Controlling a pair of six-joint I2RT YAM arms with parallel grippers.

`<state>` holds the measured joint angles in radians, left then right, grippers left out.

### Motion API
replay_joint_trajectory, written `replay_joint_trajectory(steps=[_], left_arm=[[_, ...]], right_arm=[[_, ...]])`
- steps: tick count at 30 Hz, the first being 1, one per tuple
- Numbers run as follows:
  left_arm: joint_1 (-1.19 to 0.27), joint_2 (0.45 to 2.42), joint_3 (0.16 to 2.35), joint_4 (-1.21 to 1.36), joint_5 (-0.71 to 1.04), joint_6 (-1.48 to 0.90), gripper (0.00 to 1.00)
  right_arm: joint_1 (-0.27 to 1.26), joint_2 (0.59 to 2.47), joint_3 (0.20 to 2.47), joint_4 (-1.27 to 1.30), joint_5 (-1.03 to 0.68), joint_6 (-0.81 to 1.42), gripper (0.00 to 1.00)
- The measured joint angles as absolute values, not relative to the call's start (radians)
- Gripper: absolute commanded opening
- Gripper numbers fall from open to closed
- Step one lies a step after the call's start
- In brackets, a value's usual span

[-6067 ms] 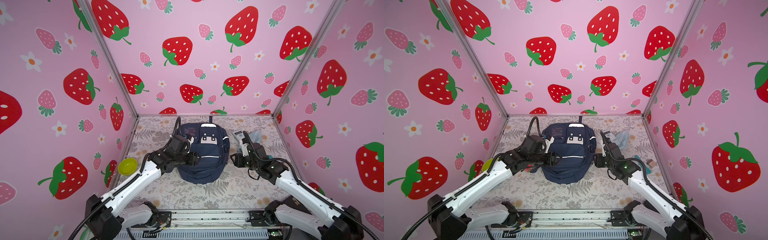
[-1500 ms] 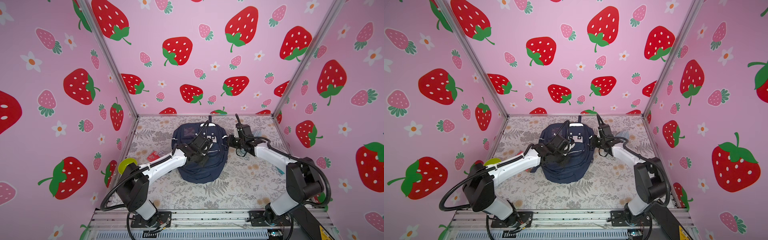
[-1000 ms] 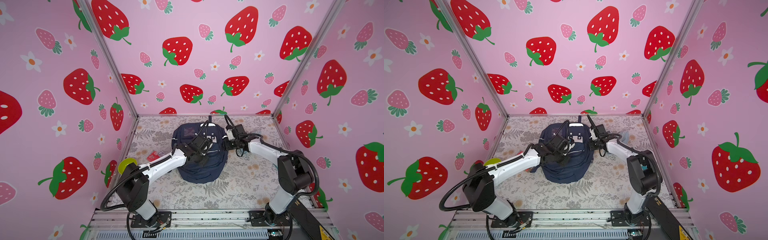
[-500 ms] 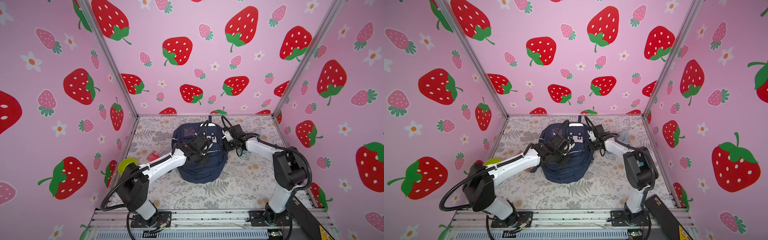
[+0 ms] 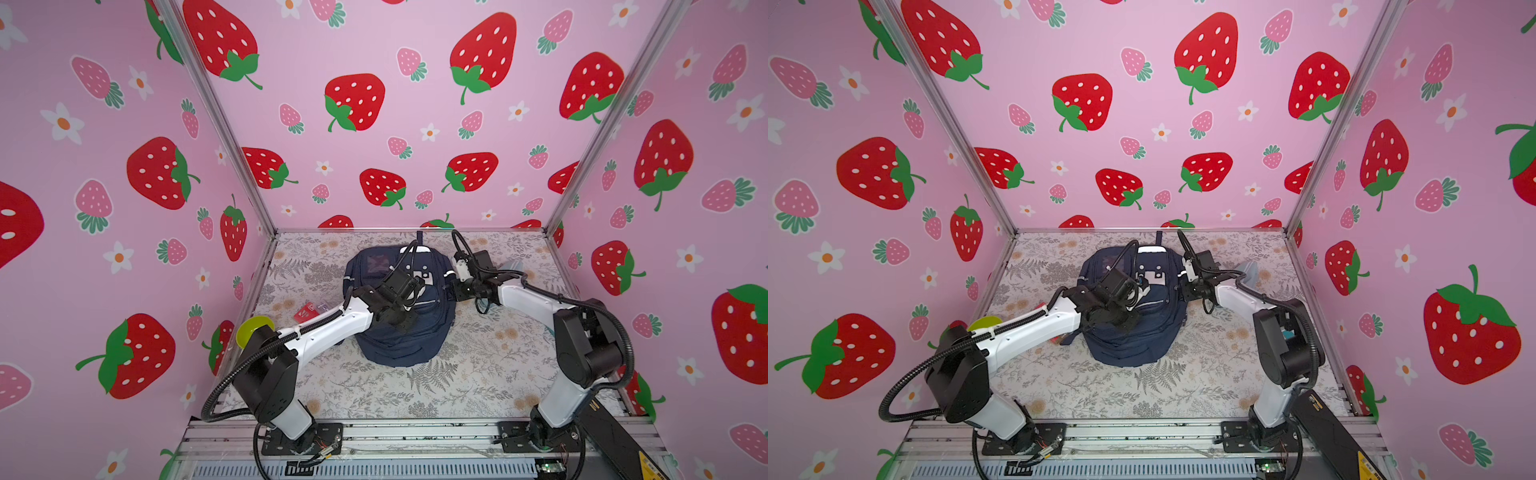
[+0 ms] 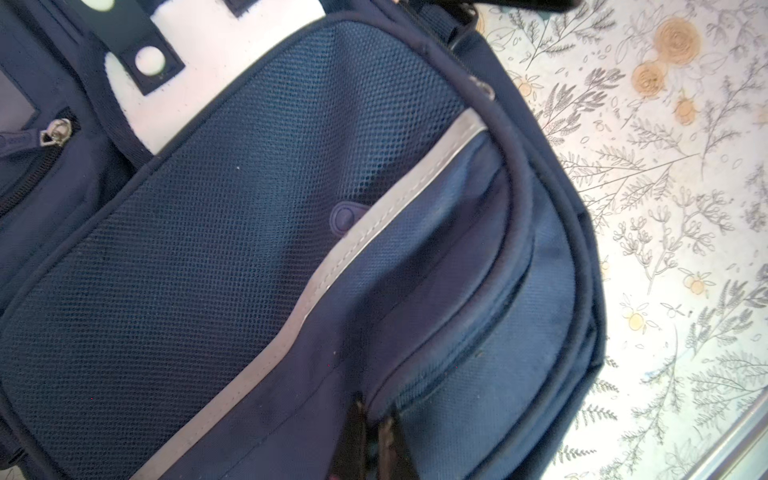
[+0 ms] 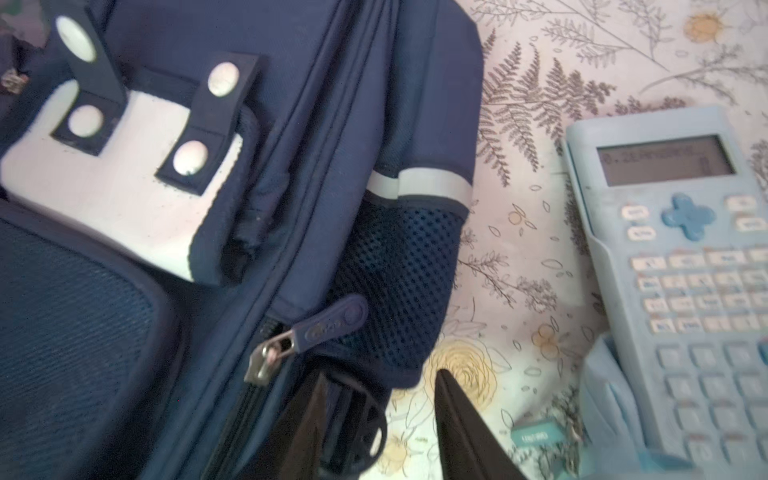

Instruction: Pack the student bag

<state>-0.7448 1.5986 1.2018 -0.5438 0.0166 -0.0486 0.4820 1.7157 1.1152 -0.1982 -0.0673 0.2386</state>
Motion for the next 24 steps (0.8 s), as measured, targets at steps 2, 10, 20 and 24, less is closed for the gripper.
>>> replay_joint_trajectory(steps=[2,10,20,24], left_arm=[[-0.744,1.602,1.203,-0.544,0.019,-0.049,0.0],[-0.744,1.609,1.205,-0.547,0.02,-0.049,0.0],[-0.744,1.609,1.205,-0.547,0.02,-0.049,0.0],[-0.742,1.609,1.205,-0.547,0.027,-0.05,0.0]], right_arm=[[0.477,1.685,1.104,-0.189,-0.083,0.273,0.46],[0.455,1.751,1.17,-0.168,-0.185,0.426,0.48],[0.379,1.86,1.167,-0.025,-0.392,0.61,0.56],[0.344,1.888,1.121,0.061,-0.516,0.649,0.52]])
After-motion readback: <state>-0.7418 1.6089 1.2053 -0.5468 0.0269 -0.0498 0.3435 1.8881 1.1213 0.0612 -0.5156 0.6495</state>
